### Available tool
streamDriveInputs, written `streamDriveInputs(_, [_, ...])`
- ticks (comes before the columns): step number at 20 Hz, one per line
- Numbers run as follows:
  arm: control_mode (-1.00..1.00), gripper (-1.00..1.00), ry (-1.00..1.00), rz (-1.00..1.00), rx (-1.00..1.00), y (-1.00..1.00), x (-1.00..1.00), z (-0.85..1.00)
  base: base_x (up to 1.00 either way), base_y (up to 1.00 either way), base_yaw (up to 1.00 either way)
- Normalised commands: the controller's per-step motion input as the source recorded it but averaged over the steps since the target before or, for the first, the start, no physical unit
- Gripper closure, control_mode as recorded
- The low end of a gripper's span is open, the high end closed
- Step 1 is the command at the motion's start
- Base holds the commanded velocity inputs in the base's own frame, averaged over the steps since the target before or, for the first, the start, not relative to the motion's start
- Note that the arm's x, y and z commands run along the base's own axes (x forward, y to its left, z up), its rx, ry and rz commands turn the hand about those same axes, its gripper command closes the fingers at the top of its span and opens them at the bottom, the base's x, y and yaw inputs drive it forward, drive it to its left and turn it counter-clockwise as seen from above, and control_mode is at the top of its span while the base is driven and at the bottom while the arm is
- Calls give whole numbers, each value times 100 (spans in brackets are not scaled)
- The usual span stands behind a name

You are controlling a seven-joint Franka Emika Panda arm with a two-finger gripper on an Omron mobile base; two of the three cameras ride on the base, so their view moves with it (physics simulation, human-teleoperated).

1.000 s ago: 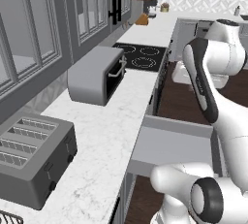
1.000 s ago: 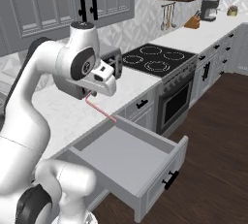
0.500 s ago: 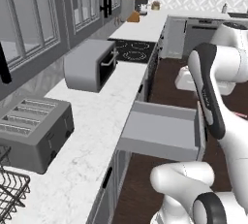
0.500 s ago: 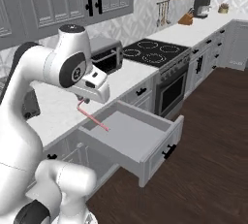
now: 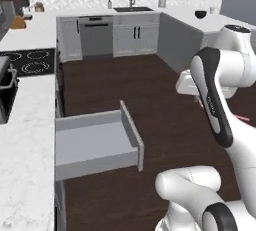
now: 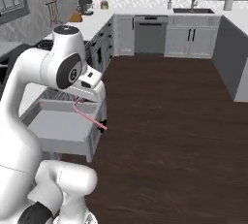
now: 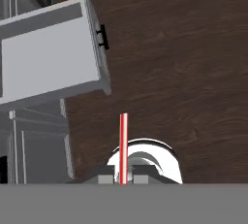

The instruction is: Take a straw from the drawer in front and place it inside the glass cup on the dining counter.

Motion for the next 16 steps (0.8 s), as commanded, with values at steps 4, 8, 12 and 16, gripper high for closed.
streamDriveInputs(4, [100,100,0,0,0,0,0,0,0,-23,-89])
streamDriveInputs(8, [100,100,0,0,0,0,0,0,20,-47,-73])
streamDriveInputs(12, [100,100,0,0,0,0,0,0,93,-36,-43])
streamDriveInputs(16, [100,100,0,0,0,0,0,0,100,-19,-27])
